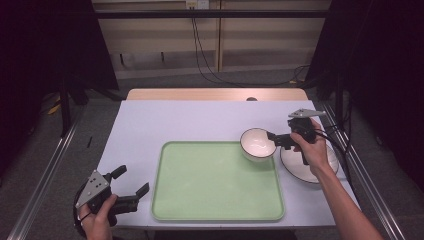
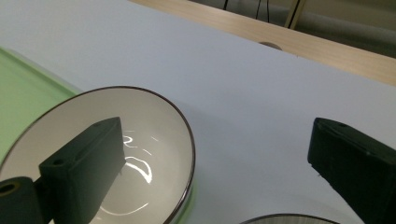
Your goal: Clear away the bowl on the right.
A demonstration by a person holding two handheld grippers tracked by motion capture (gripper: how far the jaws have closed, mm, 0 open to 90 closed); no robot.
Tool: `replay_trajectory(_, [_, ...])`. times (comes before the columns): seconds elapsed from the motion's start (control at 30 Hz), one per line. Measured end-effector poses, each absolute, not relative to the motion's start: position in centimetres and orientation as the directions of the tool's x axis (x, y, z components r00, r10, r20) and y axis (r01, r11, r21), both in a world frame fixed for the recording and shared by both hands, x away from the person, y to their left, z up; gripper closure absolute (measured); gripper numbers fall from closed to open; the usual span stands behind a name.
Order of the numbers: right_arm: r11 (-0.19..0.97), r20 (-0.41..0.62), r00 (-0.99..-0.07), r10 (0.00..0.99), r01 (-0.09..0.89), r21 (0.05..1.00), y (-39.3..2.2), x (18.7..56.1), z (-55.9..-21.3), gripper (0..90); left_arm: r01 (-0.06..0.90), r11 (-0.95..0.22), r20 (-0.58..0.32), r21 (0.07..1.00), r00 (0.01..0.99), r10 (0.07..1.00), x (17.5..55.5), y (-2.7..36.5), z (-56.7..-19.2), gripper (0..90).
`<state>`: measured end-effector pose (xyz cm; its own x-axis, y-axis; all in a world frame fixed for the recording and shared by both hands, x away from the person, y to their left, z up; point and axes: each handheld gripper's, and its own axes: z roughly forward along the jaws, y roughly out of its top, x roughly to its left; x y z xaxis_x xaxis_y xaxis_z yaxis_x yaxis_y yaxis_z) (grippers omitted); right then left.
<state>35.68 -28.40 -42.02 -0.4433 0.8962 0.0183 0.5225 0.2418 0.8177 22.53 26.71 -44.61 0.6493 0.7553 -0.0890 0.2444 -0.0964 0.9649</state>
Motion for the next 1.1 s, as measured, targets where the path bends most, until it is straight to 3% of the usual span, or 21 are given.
replay_trajectory(0.27, [0.242,-0.017,-0.421,0.907,0.486,0.840,-29.0,33.3,-41.5,3.6,0.243,-0.092,-0.091,0.966,0.647,0.757,22.5,26.7,-44.6,1.6])
replay_trajectory(1.1, [0.150,0.034,-0.360,0.932,0.472,0.869,-32.9,25.8,-42.3,1.6,0.242,-0.098,-0.085,0.965,0.648,0.757,22.6,26.7,-44.6,1.6])
